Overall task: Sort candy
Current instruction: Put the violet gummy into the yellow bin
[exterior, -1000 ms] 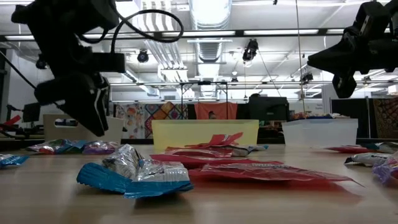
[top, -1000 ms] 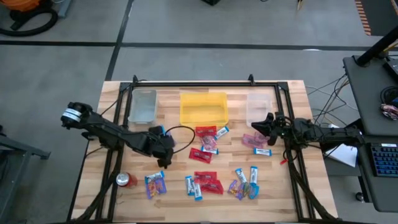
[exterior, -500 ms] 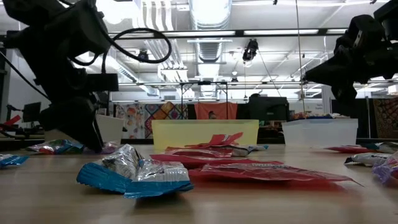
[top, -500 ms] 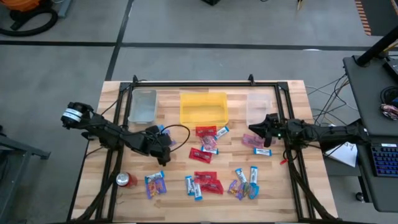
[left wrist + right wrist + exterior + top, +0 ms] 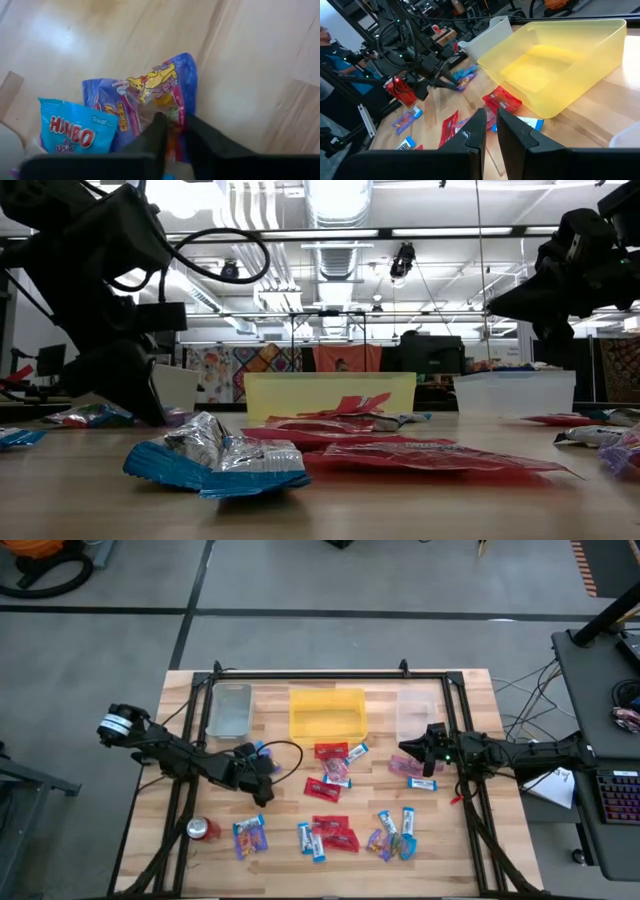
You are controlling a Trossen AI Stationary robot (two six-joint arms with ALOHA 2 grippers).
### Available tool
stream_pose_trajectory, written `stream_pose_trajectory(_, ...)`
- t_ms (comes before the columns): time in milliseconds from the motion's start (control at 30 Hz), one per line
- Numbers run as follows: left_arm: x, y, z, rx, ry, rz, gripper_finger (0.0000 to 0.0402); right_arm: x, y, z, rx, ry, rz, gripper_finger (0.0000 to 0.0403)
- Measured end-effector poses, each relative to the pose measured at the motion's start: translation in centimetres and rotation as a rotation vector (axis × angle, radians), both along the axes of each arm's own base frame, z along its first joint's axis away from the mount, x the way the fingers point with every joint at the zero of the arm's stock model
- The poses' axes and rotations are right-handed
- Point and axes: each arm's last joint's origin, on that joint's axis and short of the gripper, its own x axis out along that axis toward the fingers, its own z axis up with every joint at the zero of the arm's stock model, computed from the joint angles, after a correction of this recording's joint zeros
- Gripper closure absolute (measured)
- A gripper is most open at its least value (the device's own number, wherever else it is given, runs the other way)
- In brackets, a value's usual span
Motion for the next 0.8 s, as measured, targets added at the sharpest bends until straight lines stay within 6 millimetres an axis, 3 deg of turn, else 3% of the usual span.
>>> stream_pose_trajectory(267,0.8,-0.5,1.4,-0.038,-0.018,-0.088,0.04,0.0,0.0,0.0,0.0,-0.002,0.0,0.0365)
stream_pose_trajectory(600,2.1,-0.7,8.0,0.026,-0.228,-0.245,0.0401,0.0,0.0,0.0,0.001,-0.004,0.001,0.0365)
stream_pose_trajectory(800,2.9,0.7,11.4,0.177,-0.37,-0.274,0.0401,0.0,0.0,0.0,0.001,-0.004,0.001,0.0365)
